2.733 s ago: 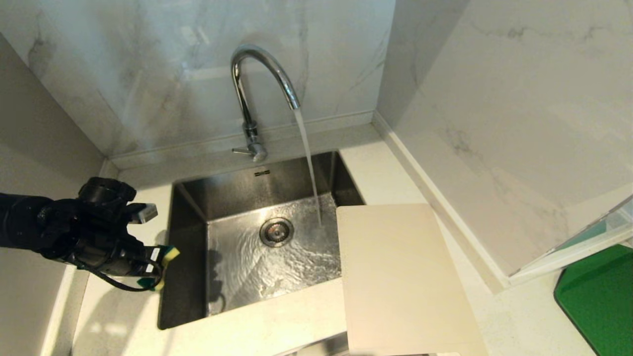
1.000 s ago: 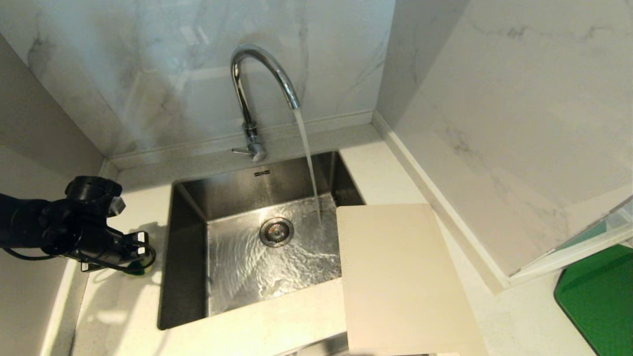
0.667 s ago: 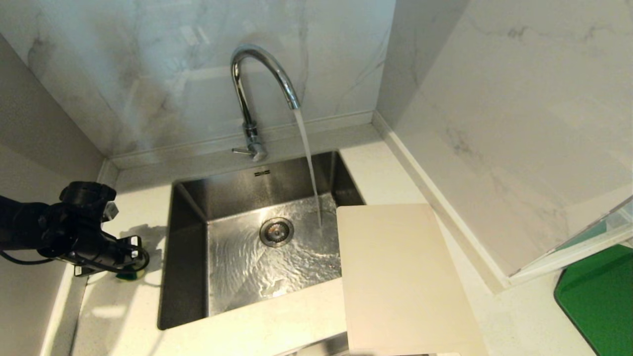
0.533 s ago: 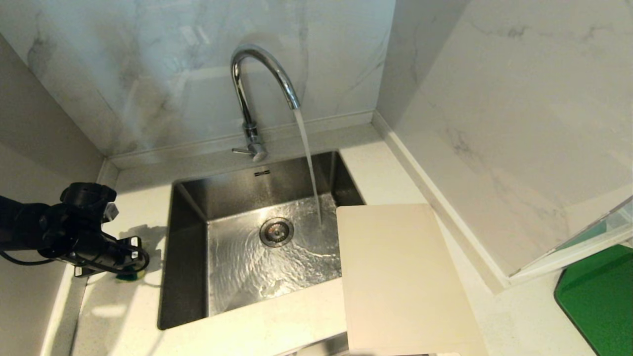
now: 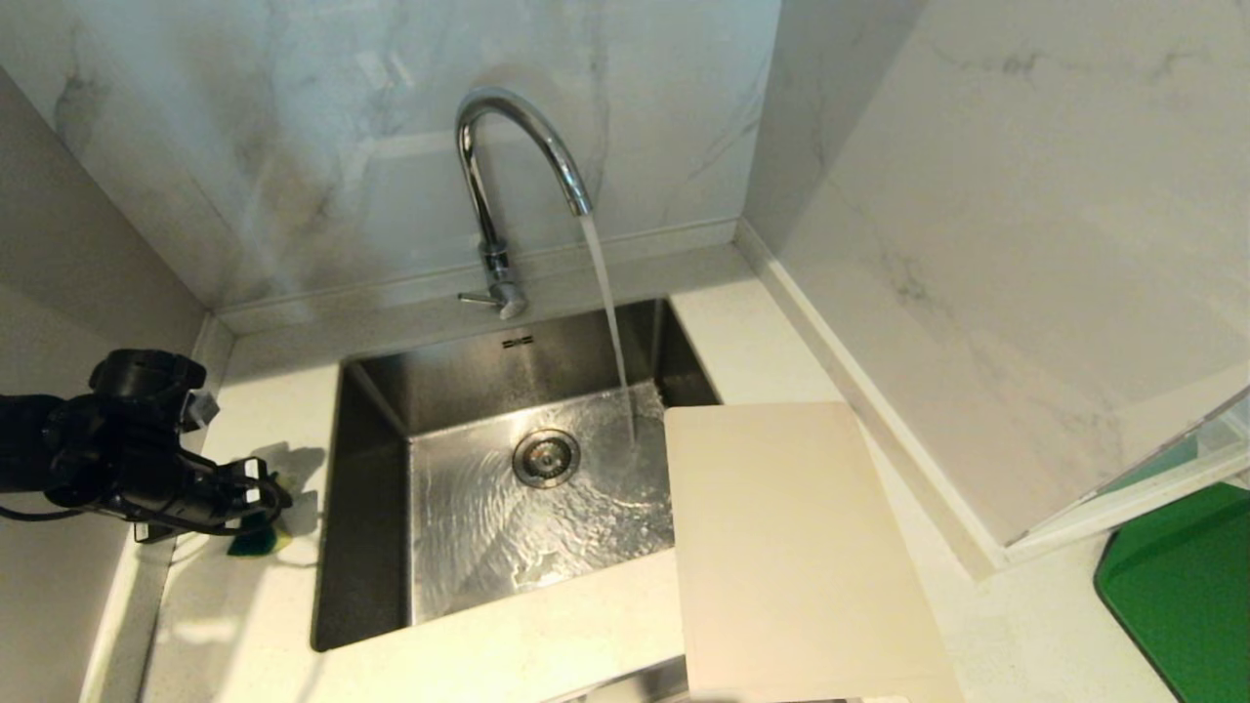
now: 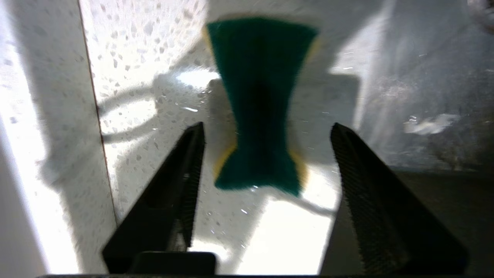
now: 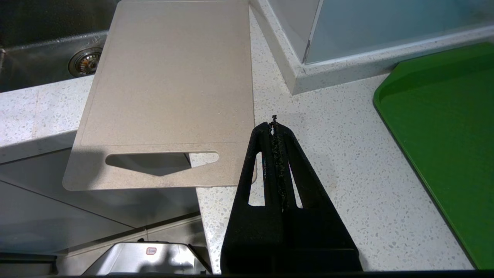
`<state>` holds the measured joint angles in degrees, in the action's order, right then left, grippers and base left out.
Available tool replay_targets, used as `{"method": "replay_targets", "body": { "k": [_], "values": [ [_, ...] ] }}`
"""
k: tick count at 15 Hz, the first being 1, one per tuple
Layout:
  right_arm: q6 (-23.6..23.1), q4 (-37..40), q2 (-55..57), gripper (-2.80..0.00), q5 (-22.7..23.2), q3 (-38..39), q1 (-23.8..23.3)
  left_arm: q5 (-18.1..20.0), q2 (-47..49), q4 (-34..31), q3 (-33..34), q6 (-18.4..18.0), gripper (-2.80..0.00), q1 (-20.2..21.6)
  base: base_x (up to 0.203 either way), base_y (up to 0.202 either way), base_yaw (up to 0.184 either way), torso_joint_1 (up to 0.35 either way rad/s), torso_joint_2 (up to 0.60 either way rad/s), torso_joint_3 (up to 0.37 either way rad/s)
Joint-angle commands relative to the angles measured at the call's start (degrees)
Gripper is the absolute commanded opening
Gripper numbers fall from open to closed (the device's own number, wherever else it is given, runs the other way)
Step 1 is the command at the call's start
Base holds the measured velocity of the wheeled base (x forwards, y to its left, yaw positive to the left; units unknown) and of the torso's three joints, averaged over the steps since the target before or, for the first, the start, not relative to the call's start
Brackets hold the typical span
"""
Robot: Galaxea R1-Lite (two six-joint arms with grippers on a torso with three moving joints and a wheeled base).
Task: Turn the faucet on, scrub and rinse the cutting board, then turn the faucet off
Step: Put down the cleaning cloth, then turn off the tap
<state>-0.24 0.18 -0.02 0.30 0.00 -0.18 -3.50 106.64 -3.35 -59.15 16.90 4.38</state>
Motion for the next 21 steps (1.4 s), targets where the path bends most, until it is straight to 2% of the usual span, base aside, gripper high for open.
{"method": "replay_targets", "body": {
  "k": [1,4,6,12,15,18,19,21],
  "values": [
    [-0.02,-0.01,0.02,-2.8,0.05,0.0,0.01,0.33,-5.33,-0.33,0.31,0.13,0.0,-0.06,0.0,0.0,0.0,0.0,0.0,0.0],
    [-0.02,-0.01,0.02,-2.8,0.05,0.0,0.01,3.68,-11.93,-1.76,0.41,0.34,0.0,-1.78,0.0,0.0,0.0,0.0,0.0,0.0],
    [-0.02,-0.01,0.02,-2.8,0.05,0.0,0.01,6.92,-15.85,-3.07,0.3,2.13,0.0,-5.22,0.0,0.0,0.0,0.0,0.0,0.0],
    [-0.02,-0.01,0.02,-2.8,0.05,0.0,0.01,9.93,-16.54,-2.75,-1.22,11.29,0.0,-12.29,0.0,0.0,0.0,0.0,0.0,0.0],
    [-0.02,-0.01,-0.04,-2.8,0.05,0.0,0.01,10.08,-15.8,-2.61,-2.79,13.02,0.0,-16.1,0.0,0.0,0.0,0.0,0.0,0.0],
    [-0.02,-0.01,0.02,-2.8,0.05,0.0,0.01,10.83,-13.47,-2.15,-7.41,17.17,0.0,-19.45,0.0,0.0,0.0,0.0,0.0,0.0],
    [-0.02,-0.01,0.02,-2.8,0.05,0.0,0.01,11.81,-13.01,-2.11,-8.37,17.95,-2.8,-20.82,0.0,0.0,0.0,0.0,0.0,0.0],
    [-0.02,-0.01,0.02,-2.8,0.05,0.0,0.01,13.96,-11.74,-1.97,-10.6,19.03,-2.8,-22.2,0.0,0.0,0.0,0.0,0.0,0.0]
  ]
}}
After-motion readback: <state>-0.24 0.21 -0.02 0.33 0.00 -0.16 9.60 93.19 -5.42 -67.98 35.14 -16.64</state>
